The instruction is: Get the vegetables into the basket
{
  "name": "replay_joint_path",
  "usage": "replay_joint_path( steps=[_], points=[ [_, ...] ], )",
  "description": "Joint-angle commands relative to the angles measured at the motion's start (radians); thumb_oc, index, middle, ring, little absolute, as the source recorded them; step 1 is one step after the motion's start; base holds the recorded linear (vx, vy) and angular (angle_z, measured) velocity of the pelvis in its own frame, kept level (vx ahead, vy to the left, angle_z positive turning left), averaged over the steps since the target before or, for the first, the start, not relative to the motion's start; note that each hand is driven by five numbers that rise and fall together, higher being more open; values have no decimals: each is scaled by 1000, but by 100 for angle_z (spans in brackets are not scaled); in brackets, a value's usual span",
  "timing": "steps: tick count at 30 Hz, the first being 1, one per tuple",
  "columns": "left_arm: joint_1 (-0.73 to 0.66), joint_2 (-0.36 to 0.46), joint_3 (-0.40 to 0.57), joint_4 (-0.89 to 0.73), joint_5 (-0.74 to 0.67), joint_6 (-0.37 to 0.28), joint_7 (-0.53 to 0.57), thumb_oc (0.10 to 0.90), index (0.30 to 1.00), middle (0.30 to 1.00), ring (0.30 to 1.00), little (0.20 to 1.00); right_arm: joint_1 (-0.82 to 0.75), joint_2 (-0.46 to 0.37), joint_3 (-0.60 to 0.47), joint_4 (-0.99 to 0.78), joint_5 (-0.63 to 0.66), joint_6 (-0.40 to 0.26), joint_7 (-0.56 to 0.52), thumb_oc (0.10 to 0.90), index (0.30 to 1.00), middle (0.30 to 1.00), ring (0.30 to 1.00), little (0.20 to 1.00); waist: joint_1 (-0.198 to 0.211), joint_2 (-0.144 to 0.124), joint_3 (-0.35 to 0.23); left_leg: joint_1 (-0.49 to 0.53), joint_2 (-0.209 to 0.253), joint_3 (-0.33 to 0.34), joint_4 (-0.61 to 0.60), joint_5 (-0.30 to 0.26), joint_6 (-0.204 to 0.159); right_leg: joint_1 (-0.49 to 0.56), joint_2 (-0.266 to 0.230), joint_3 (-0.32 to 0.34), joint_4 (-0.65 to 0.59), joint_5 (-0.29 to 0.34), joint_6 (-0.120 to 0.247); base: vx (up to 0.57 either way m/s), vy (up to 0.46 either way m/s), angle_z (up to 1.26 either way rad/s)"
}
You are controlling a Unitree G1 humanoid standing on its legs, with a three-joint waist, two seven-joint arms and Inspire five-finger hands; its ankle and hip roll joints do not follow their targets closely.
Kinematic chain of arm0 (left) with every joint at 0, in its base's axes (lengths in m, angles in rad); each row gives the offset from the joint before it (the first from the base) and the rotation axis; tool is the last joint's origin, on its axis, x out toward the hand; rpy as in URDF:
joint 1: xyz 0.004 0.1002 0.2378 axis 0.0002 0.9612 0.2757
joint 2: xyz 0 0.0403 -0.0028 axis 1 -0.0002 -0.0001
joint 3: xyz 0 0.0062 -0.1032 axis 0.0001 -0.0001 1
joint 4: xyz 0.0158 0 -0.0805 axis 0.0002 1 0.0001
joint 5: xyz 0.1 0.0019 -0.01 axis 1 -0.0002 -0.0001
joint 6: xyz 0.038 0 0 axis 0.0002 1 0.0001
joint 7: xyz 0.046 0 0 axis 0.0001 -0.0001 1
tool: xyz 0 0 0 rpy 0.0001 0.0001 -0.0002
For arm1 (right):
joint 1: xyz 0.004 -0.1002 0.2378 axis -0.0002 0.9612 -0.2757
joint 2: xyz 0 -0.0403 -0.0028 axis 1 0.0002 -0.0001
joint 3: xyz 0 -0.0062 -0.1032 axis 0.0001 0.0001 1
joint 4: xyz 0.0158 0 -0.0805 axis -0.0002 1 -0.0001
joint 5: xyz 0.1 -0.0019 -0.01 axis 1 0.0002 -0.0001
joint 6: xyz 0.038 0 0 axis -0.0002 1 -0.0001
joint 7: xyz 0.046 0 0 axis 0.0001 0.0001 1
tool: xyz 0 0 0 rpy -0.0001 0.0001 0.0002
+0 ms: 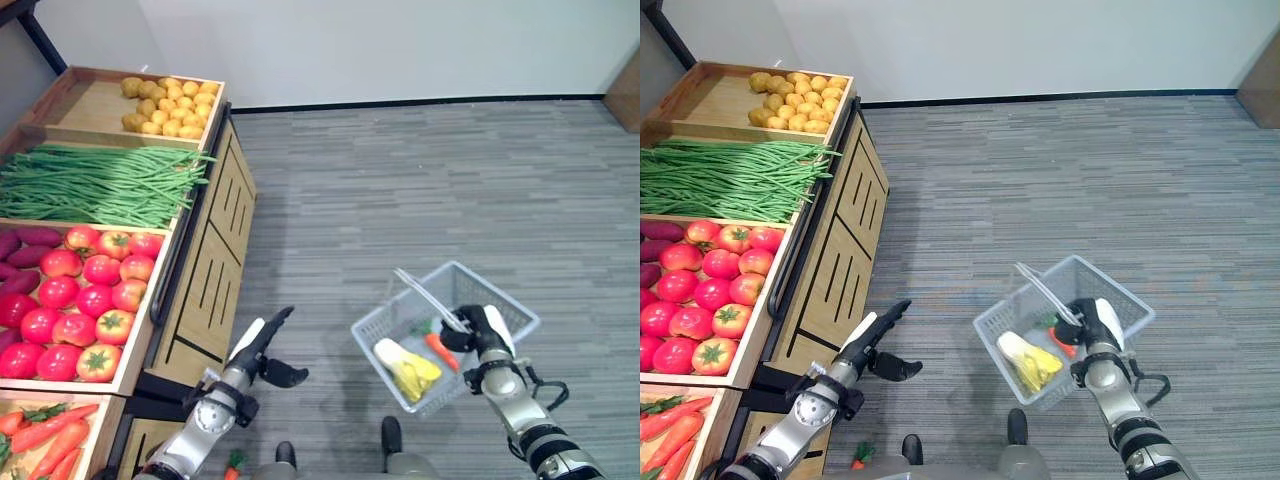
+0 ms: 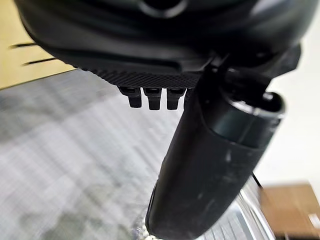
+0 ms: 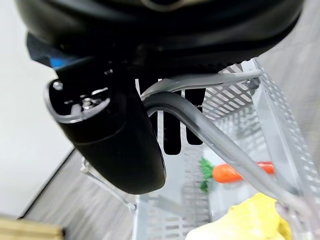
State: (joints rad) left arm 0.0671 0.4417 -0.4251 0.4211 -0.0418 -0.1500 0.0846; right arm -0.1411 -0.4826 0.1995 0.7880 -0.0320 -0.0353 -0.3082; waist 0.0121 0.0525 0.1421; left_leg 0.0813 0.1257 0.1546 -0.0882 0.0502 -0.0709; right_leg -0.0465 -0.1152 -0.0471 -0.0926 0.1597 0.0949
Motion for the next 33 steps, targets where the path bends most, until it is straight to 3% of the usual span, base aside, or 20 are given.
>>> replay_joint_path(
  steps=[1,13,18,19,20,21,22,33],
  points=[
    [-38,-6,61,155,14,-45,7,900,1000,1000,1000,1000,-94,-25,-92,48,33,-92,-60,400,300,300,300,300,9,-48,-64,-75,-11,-27,1,31,-29,51,-35,-49,5,-70,62,-31,-11,8],
    [-29,-111,119,672,221,16,61,900,1000,1000,1000,1000,-140,-104,-170,434,102,-75,-49,400,300,300,300,300,18,-28,-40,-93,-6,-22,1,38,-34,24,-30,-41,5,-65,61,-4,-1,1],
    [-23,-140,176,757,225,36,103,900,1000,1000,1000,1000,-118,-107,-159,469,60,-63,-43,400,300,300,300,300,20,-31,-40,-88,-3,-20,1,40,-36,25,-26,-36,5,-67,58,2,-6,0],
    [-22,-147,186,765,218,37,108,900,1000,1000,1000,1000,-114,-108,-158,479,52,-61,-44,427,338,338,338,338,20,-31,-40,-87,-3,-20,1,40,-36,26,-25,-36,5,-67,57,0,0,0],
    [-17,-155,202,779,207,41,114,900,1000,1000,1000,1000,-108,-106,-152,484,37,-55,-42,606,588,588,588,588,21,-33,-41,-87,-3,-21,1,40,-36,27,-24,-36,5,-68,56,0,0,0],
    [-17,-155,202,779,207,41,114,900,1000,1000,1000,1000,-108,-106,-152,484,37,-55,-42,665,671,671,671,671,21,-33,-41,-87,-3,-21,1,40,-36,27,-24,-36,5,-68,56,0,0,0],
    [-13,-165,222,805,193,45,115,900,1000,1000,1000,1000,-91,-106,-153,506,22,-47,-35,900,1000,1000,1000,1000,21,-35,-43,-85,-1,-22,1,40,-36,29,-22,-38,5,-71,54,0,0,0],
    [-6,-196,263,853,161,57,118,900,1000,1000,1000,1000,-14,-65,-170,556,24,-41,-11,900,1000,1000,1000,1000,19,-51,-57,-70,2,-27,1,36,-38,48,-17,-47,5,-79,52,2,-3,0]
  ],
)
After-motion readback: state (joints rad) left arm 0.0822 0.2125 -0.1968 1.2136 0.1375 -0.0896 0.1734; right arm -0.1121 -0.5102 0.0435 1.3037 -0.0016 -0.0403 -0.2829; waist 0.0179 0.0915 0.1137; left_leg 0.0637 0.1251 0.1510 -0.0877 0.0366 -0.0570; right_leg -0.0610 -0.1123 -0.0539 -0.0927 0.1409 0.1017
